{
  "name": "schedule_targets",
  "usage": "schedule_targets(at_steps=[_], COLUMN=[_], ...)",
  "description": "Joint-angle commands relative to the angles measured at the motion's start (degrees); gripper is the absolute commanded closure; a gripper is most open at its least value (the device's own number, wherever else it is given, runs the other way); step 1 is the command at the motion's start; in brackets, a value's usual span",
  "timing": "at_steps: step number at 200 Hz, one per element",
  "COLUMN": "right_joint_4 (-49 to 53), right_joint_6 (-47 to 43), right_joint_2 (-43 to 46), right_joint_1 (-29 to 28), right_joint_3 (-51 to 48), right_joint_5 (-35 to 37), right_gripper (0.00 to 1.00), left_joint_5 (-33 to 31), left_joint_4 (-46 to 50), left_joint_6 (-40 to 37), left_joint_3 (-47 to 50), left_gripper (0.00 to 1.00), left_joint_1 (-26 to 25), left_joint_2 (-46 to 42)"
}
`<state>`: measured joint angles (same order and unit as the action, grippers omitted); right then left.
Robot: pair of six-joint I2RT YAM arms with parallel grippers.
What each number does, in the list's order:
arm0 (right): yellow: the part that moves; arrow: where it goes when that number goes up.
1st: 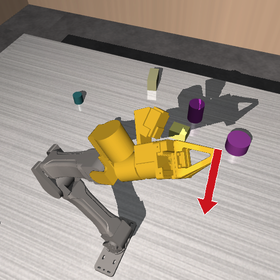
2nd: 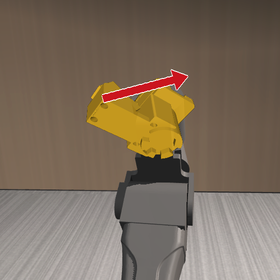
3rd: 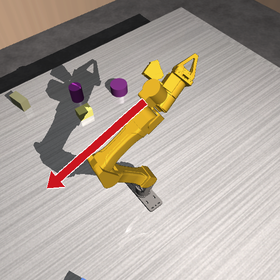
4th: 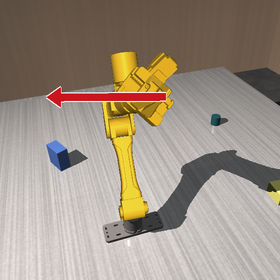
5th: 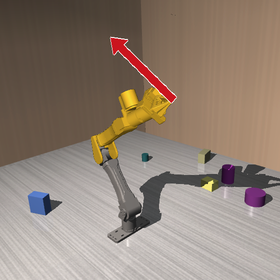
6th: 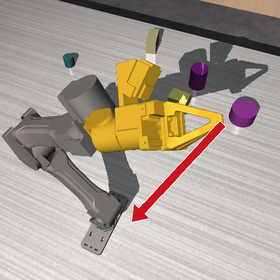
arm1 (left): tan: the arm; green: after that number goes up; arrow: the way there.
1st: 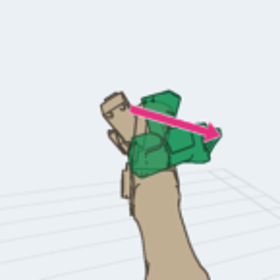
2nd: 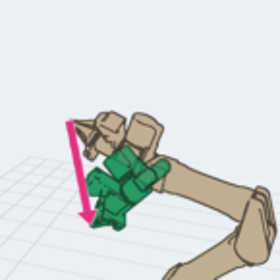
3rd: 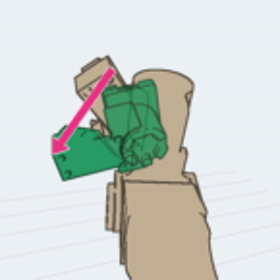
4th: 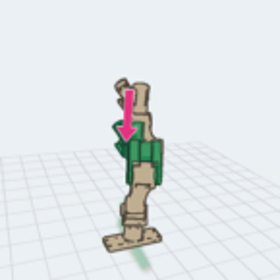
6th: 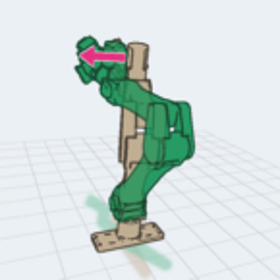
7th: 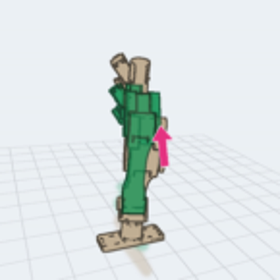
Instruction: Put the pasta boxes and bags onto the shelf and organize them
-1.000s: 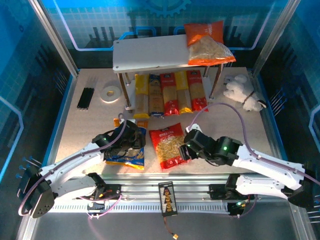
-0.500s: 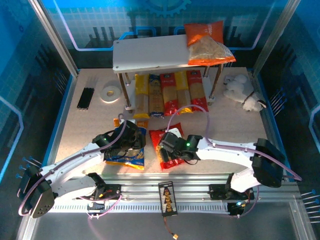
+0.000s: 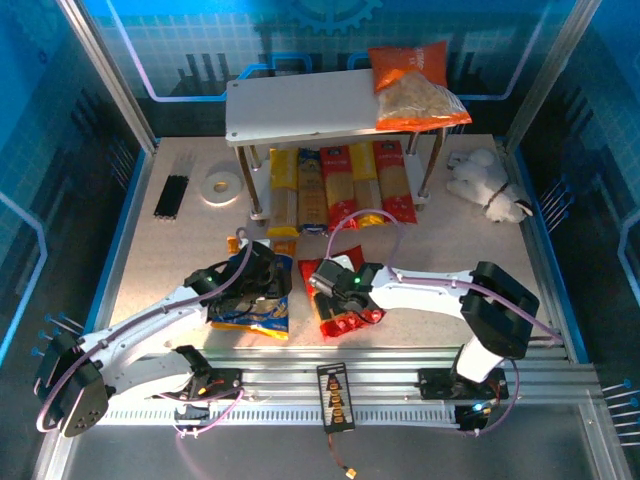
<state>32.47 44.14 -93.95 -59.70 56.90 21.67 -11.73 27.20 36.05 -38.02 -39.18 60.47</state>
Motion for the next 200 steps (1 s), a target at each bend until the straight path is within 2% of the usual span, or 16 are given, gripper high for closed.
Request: schedule_targets(at_steps=[1,21,49,117,129,142,200], right_joint_4=[-1.3,-1.5,-2.1,-2.0,-1.5,-0.7,1.7], right_joint_6=[-0.6,-1.1,-1.6,-1.7,-1.7,-1.7,-4.4], right_joint_2=[-3.0,-5.3,-7.1,-1.5,0.2,2.0,8.8], right_joint_1=[1.2,1.5,1.7,2.6,2.6,2.6,2.6], right_joint_3=[2.0,2.5,2.4,-2.5,-3.2,-3.7,-2.2], right_joint_5=[-0.3,-1.7,-3.8,-6.3,-6.2,-5.9,-5.9], right_gripper=[0.00,0.01,0.14,0.70,0.82,1.00,1.00], left_joint_5=[0.0,-0.2,-0.6,-0.4,-0.4,-0.3,-0.3], left_joint_4=[-0.7,-0.4,-0.3,-0.4,-0.4,-0.4,0.2], left_joint_6=[-0.4,-0.6,-0.8,-0.9,-1.0,-0.9,-1.0], left_joint_3=[0.8,0.8,0.8,0.3,0.1,0.0,-0.5], left_gripper=[0.40,0.40,0.40,0.40,0.40,0.40,0.41], left_joint_1=[-0.4,-0.3,-0.3,-0.4,-0.4,-0.4,-0.4], left_joint_2=[-0.8,-0.8,-1.0,-0.5,-0.3,-0.1,-0.4])
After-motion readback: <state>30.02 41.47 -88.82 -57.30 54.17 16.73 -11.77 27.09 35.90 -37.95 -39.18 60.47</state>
